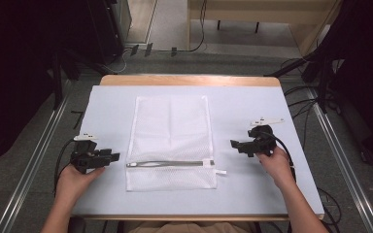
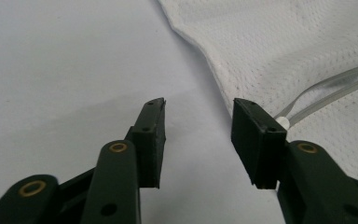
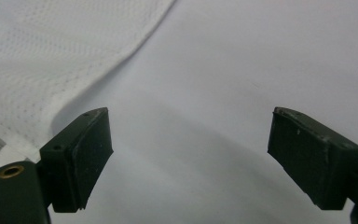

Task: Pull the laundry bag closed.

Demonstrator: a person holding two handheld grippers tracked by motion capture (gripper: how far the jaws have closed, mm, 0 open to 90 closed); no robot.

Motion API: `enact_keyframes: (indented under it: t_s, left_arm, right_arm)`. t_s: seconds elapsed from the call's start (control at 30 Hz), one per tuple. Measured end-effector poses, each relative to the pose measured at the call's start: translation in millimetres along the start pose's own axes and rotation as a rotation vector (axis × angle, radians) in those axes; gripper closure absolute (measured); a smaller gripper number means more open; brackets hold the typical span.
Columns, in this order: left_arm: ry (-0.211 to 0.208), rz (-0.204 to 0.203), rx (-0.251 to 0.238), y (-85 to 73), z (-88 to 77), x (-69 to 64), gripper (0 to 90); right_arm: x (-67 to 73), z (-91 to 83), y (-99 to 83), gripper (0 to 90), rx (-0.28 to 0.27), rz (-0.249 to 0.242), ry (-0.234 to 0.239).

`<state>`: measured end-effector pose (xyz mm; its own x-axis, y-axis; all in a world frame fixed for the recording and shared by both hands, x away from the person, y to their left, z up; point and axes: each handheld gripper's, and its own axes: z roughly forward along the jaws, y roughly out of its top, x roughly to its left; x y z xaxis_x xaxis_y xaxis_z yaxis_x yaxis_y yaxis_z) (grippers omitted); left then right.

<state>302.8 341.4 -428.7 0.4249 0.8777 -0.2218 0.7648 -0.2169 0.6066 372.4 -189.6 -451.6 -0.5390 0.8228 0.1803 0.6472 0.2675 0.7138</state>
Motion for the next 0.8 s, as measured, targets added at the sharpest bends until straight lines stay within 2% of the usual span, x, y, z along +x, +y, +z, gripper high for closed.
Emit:
enact_keyframes:
  t_s: [0.07,0.17,0.2,0.23,0.27,0.33,0.37,0.4,0.5,0.6,0.67,0.73,0.8]
  left_arm:
    - [-0.011,0.001,-0.002,0.1,0.2,-0.3,56.8]
    - [-0.033,-0.001,0.022,-0.1,3.2,-1.2,58.4]
    - [-0.033,-0.008,0.034,0.1,3.6,-1.3,58.5]
    - [-0.052,-0.028,0.043,0.4,3.9,-0.1,58.8]
    - [-0.052,-0.028,0.043,0.4,3.9,-0.1,58.8]
    - [-0.073,-0.058,0.045,0.4,3.3,1.6,60.2]
    - [-0.073,-0.058,0.045,0.4,3.3,1.6,61.0]
    - [-0.074,-0.068,0.036,0.6,1.7,2.6,61.3]
    - [-0.071,-0.066,0.025,0.8,0.5,3.1,61.1]
    - [-0.057,-0.052,0.015,1.8,-0.2,3.2,55.1]
    - [-0.086,-0.061,0.027,2.7,1.4,4.2,54.6]
    - [-0.087,-0.052,0.027,2.9,2.3,4.2,54.6]
    - [-0.096,-0.062,0.02,4.8,3.2,5.0,52.9]
  right_arm:
    - [2.2,-2.0,2.2,13.8,-0.02,-0.006,-0.009]
    - [4.0,-1.8,3.0,13.8,-0.029,-0.014,-0.027]
    - [6.7,-0.2,3.6,13.7,-0.035,-0.02,-0.045]
    - [8.4,0.3,3.9,13.4,-0.034,-0.018,-0.046]
    - [9.1,0.9,4.2,13.4,-0.031,-0.026,-0.035]
    - [10.7,1.3,4.5,11.1,-0.013,-0.025,0.009]
    - [10.7,1.3,4.5,11.1,-0.013,-0.025,0.009]
    - [11.5,1.5,4.4,10.5,-0.008,-0.032,0.029]
    - [12.7,1.1,4.4,11.4,-0.004,-0.03,0.053]
    - [14.1,2.3,3.8,13.7,0.01,-0.042,0.051]
    - [14.9,2.2,3.2,14.2,0.016,-0.053,0.044]
    - [15.4,1.8,2.7,14.6,0.02,-0.057,0.042]
    - [16.2,0.6,2.0,17.1,0.028,-0.055,0.05]
